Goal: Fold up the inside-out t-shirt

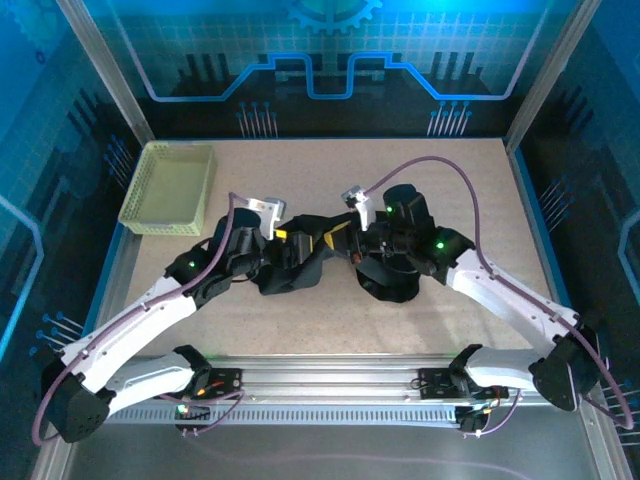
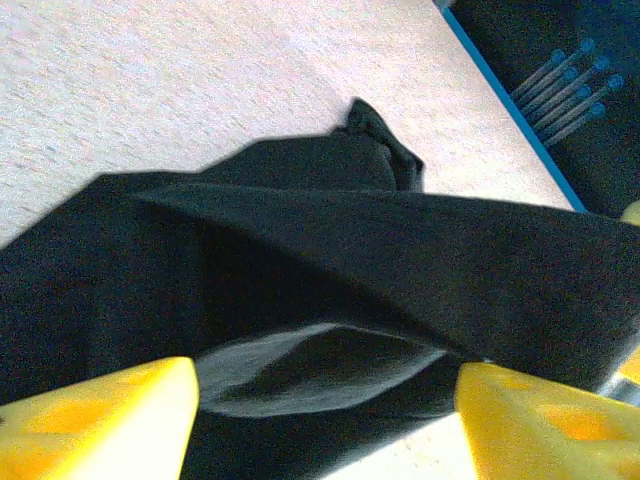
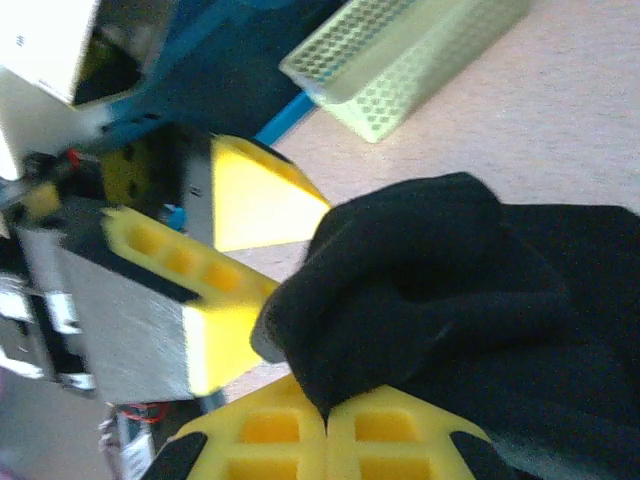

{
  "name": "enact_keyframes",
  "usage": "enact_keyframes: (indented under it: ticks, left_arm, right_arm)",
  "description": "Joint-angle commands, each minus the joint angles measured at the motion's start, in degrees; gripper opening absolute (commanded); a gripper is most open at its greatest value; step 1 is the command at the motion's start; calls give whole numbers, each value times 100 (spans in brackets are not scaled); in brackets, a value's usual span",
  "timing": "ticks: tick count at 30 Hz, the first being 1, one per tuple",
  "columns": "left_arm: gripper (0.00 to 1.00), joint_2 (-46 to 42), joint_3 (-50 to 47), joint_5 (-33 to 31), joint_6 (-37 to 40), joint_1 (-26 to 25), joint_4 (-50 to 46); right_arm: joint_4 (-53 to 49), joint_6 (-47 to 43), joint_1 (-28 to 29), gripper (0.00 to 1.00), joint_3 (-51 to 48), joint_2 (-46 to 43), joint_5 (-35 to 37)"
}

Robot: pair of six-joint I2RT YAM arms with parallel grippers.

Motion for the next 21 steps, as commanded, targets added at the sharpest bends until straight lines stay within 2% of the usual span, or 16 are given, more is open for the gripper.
enact_keyframes:
  ticks: [1,2,4,6,8,11,14,18,21]
  left_arm:
    - [81,-190,-191,-561,-517,571,-7]
    - [81,-53,-163,-415,-706,877,-197]
    - [81,398,15,-440,-879,1244,-673]
    - [80,1002,272,-665,-940,1389,-1229]
    - [79,1653,497,-670,-963,1449,-1519]
    - [79,2398,650,-457,-1038,1488,-1486]
    - [80,2773,627,-8,-977,1478,-1109]
    - [83,2907,585,739,-861,1292,-719]
    - [87,2914,555,717,-722,935,-601]
  right_arm:
    - [-711,-236,-192,0,-139,-736,1608]
    - [-911,-220,-344,0,-245,-963,2049]
    - [-1204,-106,-793,0,-428,-1307,2478]
    - [-1473,75,-1270,0,-562,-1520,2687]
    - [-1536,174,-1631,0,-759,-1633,2578]
    - [-1421,368,-1772,0,-1089,-1645,2514]
    - [-1286,547,-1811,0,-1280,-1615,2533]
    - [-1231,618,-1898,0,-1332,-1550,2515]
    - [-1215,626,-1960,0,-1336,-1433,2449]
